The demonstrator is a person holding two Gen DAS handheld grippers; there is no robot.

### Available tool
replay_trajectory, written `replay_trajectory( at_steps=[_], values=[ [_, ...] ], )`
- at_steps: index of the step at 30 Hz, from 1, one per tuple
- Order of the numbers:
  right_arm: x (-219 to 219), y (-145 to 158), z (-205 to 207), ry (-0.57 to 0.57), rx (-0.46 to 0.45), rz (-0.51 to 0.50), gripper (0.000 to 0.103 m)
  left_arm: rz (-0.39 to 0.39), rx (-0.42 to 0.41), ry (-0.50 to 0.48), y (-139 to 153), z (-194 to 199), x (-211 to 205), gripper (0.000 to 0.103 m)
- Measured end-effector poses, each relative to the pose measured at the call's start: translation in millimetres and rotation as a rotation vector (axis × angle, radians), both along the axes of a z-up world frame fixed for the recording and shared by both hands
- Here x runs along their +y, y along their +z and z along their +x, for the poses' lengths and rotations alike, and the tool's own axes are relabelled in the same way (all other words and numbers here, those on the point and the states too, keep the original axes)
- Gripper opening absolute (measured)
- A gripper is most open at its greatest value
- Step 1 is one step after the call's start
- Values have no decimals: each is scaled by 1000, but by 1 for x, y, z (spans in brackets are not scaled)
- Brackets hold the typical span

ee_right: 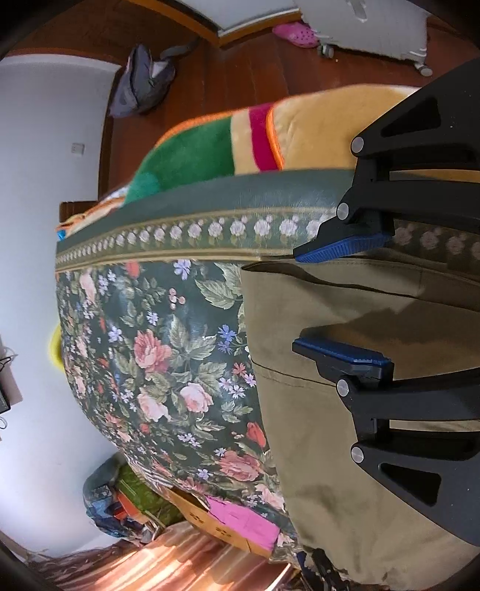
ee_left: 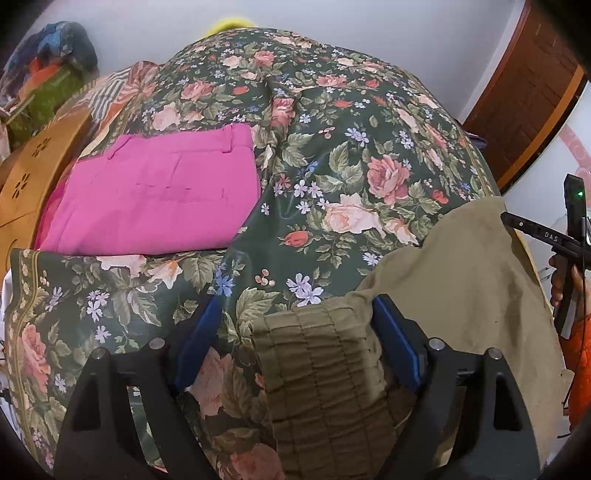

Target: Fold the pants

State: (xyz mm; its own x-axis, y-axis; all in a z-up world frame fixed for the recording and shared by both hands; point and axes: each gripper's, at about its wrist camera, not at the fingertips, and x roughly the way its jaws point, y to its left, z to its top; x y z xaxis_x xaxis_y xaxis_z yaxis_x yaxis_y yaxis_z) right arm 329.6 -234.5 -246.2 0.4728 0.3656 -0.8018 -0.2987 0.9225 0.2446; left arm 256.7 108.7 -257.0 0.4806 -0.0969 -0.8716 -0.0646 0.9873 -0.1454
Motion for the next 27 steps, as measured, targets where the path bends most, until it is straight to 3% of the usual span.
replay_trajectory(
  at_steps=[1,2,4,10,14,22,27],
  values=[
    [0,-2,1,4,4,7,37,0,0,2,-1,0,0,87],
    [-1,-3,2,7,1,22,27,1,-1,6,-1,0,1,88],
    [-2,-4,2,13,3,39,17,3,-2,12,-2,0,1,89],
    [3,-1,-5,25,-61,-9,7,22,-17,23,-3,-2,0,90],
    [5,4,-8,15,-123,-63,6,70,-39,22,0,-1,-1,90],
    [9,2,-1,0,-154,-130,6,72,-23,52,-6,7,5,90],
    [7,17,-5,-16,-124,-123,12,142,-46,31,18,0,-1,90]
  ],
)
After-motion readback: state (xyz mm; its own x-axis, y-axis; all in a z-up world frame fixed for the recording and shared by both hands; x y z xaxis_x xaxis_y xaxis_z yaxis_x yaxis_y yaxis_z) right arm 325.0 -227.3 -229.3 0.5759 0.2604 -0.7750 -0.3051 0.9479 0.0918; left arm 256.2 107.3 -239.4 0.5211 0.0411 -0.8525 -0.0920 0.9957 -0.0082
